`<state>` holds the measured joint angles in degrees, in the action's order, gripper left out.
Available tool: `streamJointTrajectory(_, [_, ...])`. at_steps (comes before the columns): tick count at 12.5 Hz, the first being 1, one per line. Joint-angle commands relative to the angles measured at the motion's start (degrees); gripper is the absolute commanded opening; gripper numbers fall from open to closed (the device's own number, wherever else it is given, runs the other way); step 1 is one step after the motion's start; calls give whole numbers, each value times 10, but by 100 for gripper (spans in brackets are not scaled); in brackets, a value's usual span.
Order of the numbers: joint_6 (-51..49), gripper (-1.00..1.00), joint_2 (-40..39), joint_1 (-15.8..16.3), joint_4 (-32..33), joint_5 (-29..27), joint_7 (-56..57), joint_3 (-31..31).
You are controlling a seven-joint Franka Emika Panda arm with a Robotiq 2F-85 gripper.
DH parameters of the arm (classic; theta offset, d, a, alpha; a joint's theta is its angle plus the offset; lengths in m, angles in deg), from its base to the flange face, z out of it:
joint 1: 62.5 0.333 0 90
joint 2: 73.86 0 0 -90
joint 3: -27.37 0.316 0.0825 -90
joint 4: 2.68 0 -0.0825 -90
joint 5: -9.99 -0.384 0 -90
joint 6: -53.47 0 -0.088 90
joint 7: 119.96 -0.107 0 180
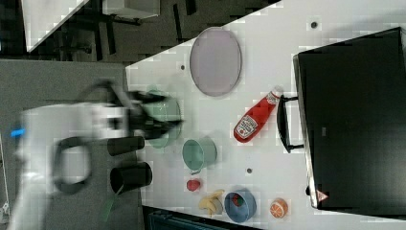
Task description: Pick Ketchup from oven and place it on table.
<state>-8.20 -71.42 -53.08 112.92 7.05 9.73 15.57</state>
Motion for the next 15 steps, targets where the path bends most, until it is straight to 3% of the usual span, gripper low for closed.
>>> streamJointTrajectory(1, [-115,100,16,-4,-102,14,-48,-6])
streamJointTrajectory(3, [-222,100,16,-3,-155,38,-51,-4])
streamJointTrajectory(5, [-265,100,17,-3,-177,38,-51,-5])
streamJointTrajectory(15, [-269,100,6,-3,-176,38,-51,-5])
